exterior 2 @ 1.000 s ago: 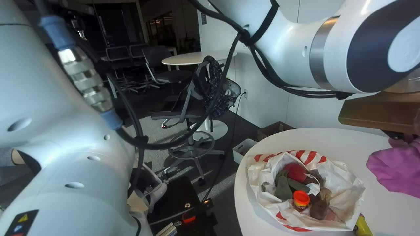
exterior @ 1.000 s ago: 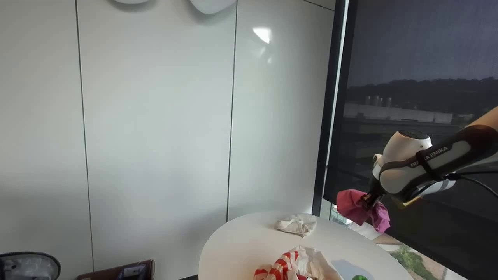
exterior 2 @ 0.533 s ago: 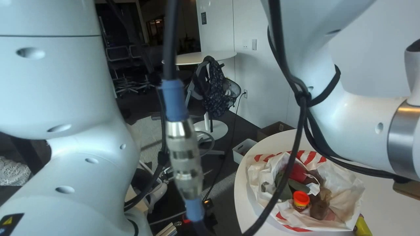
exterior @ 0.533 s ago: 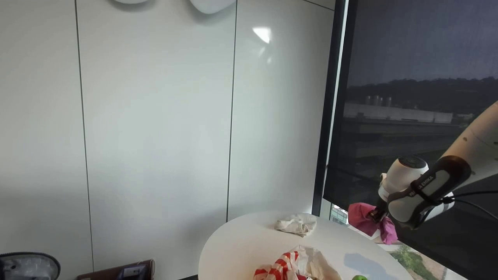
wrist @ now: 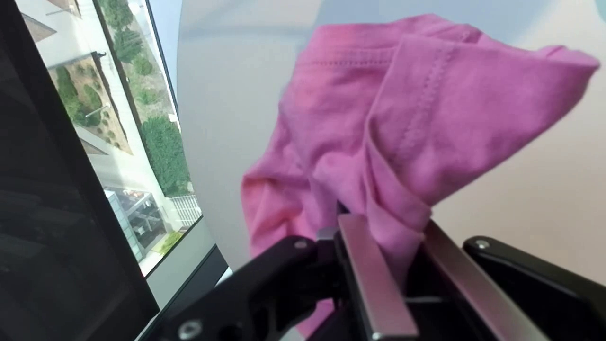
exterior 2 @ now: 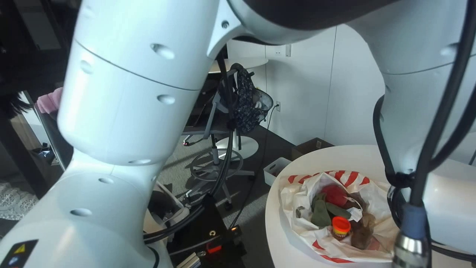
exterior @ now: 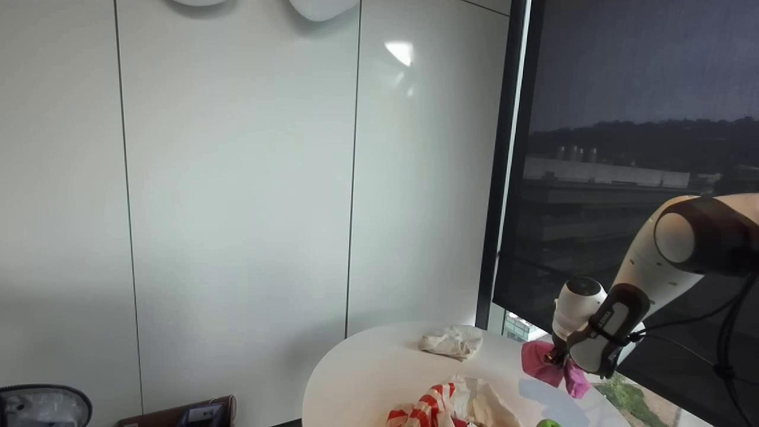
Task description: Remove the pink shirt, the turnip plush toy, the moose toy and the orange object from the plastic bag
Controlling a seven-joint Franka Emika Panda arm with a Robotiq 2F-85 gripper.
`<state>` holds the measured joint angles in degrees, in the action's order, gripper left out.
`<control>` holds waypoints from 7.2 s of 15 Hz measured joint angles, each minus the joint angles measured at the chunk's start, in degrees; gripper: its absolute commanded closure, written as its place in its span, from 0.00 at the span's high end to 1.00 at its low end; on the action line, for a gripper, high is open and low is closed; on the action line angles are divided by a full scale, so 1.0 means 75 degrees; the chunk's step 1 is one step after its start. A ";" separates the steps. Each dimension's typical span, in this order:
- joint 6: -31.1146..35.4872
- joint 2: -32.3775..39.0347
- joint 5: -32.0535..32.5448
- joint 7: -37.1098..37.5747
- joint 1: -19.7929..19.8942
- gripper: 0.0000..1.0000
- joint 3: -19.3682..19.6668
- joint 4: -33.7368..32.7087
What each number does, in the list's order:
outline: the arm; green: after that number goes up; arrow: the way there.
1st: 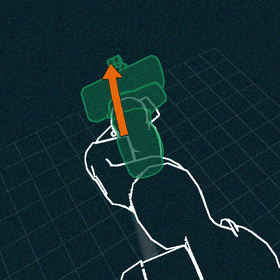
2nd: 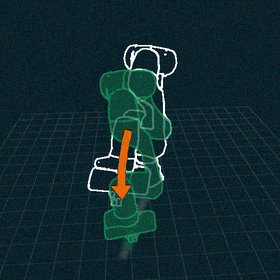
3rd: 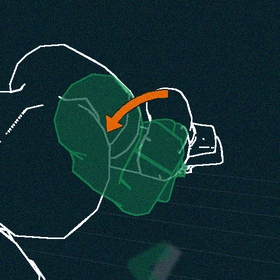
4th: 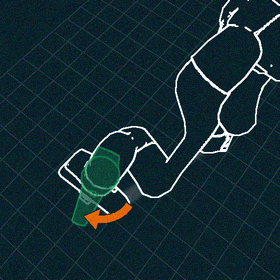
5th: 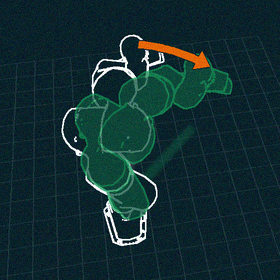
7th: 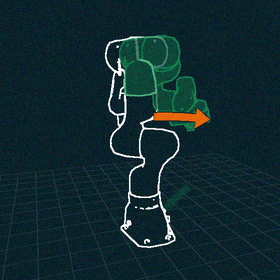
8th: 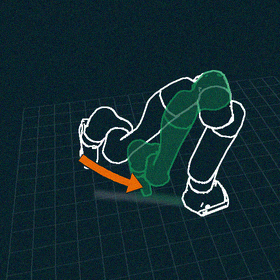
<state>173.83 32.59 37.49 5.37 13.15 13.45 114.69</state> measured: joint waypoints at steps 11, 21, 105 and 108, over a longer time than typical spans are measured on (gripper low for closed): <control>-0.0047 0.0184 -0.2132 -0.1227 -0.0213 1.00 -0.0223 -0.0184; -0.1509 -0.2474 -0.4353 -0.4290 0.0184 1.00 -0.3110 0.3697; 0.0214 -0.0202 0.2119 0.1073 0.0517 1.00 -0.0586 0.0204; 0.0252 -0.0684 0.2043 0.1020 0.0571 1.00 -0.1058 0.0771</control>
<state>175.72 27.46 52.81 13.01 17.44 5.51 120.48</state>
